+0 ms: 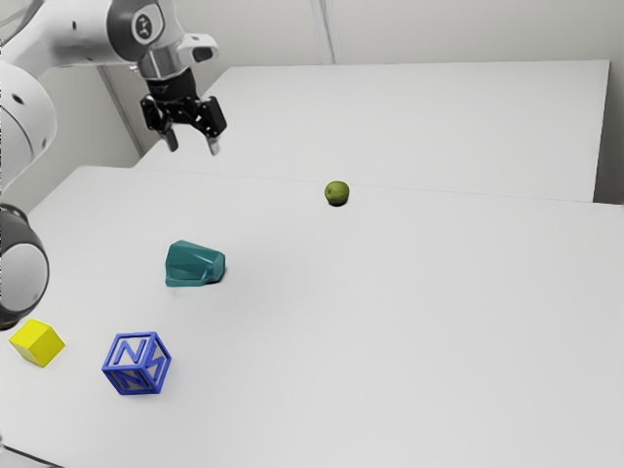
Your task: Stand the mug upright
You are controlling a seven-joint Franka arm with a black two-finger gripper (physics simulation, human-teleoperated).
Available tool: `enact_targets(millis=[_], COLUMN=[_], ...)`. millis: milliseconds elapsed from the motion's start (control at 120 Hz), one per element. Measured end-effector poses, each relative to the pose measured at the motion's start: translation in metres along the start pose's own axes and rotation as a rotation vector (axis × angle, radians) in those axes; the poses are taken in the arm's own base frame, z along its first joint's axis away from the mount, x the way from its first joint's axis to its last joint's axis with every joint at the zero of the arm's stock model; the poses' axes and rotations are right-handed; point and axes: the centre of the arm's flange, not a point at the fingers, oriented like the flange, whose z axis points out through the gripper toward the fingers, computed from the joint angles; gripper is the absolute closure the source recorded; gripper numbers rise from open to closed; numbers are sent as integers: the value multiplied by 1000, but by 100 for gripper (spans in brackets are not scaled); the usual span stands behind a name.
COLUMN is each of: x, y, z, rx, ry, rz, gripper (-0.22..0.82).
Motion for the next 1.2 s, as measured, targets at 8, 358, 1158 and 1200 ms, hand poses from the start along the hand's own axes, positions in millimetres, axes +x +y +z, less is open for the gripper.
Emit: enact_targets(millis=[8, 358, 1158, 1200], x=[0, 0, -81, -82], y=[0, -18, -164, -169], z=[1, 11, 195, 204], rx=[0, -19, -428, -459], ry=[0, -28, 38, 61], rz=[0, -20, -192, -204], gripper=[0, 0, 0, 0])
